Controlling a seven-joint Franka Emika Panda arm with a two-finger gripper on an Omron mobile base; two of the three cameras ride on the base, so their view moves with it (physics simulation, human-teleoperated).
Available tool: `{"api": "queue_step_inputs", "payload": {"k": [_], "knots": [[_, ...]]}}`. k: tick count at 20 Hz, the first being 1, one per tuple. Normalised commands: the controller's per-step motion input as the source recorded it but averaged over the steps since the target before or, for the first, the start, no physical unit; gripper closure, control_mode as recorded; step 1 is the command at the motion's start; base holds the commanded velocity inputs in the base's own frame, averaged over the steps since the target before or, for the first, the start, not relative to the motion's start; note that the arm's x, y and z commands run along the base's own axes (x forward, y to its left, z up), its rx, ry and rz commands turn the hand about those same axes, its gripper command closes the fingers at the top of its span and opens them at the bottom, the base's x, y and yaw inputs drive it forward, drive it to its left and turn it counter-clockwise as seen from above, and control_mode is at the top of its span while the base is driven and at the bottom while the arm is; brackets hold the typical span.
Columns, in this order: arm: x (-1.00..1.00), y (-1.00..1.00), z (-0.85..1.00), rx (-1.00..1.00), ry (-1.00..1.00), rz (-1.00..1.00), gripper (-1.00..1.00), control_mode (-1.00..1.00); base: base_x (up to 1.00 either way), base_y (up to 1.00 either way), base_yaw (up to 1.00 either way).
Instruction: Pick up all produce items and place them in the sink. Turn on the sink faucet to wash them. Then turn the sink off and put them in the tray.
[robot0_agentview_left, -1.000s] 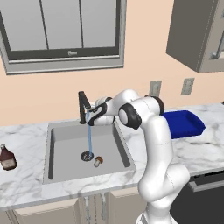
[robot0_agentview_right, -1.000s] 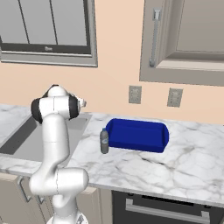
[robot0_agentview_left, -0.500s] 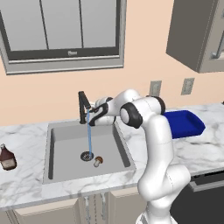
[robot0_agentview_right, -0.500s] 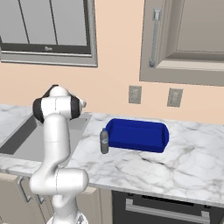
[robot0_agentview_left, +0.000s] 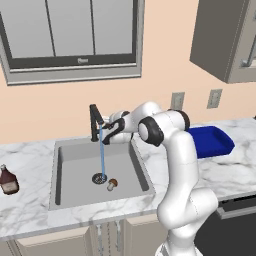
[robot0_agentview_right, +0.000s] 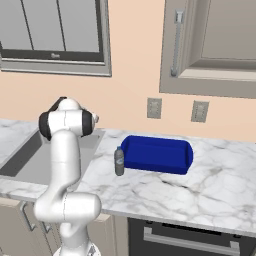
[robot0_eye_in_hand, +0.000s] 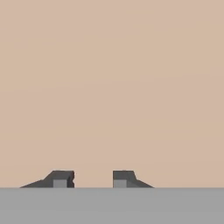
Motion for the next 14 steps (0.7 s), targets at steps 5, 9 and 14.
{"api": "queue_step_inputs", "payload": {"k": [5, 9, 14], "knots": [[0.0, 0.0, 0.0, 0.0, 0.0, 0.0, 1.0, -1.0, 0.0, 0.0, 0.0], [0.0, 0.12, 0.0, 0.0, 0.0, 0.04, 1.0, -1.0, 0.0, 0.0, 0.0], [0.0, 0.37, 0.06, -0.01, 0.0, 0.08, 1.0, -1.0, 0.0, 0.0, 0.0]]}}
